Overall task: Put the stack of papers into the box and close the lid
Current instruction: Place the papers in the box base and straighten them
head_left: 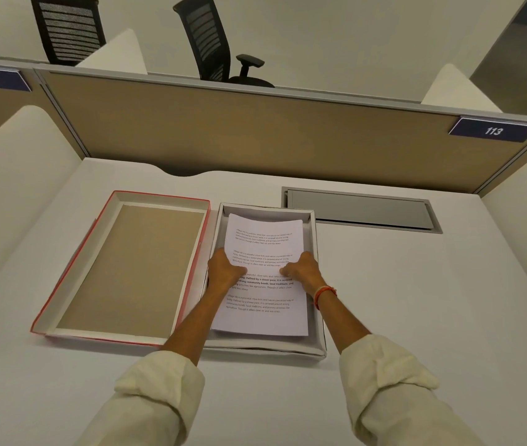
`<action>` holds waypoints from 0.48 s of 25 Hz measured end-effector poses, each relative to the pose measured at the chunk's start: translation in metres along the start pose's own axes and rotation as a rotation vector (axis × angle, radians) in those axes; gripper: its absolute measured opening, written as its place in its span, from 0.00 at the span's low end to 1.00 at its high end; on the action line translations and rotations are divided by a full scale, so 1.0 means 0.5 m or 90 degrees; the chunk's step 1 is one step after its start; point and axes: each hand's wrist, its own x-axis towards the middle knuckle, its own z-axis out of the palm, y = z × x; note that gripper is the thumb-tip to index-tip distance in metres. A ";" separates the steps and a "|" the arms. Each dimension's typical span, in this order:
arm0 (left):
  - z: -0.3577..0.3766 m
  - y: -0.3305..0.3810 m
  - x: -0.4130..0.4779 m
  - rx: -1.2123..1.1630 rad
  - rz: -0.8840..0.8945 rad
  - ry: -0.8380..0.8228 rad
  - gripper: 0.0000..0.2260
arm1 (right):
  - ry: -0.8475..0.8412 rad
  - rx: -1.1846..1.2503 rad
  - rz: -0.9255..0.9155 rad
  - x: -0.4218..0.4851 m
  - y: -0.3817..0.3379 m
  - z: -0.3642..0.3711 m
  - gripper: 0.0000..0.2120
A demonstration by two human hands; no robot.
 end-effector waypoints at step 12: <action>0.011 -0.012 -0.002 0.038 -0.026 0.066 0.24 | 0.030 0.046 -0.023 -0.028 -0.010 -0.005 0.17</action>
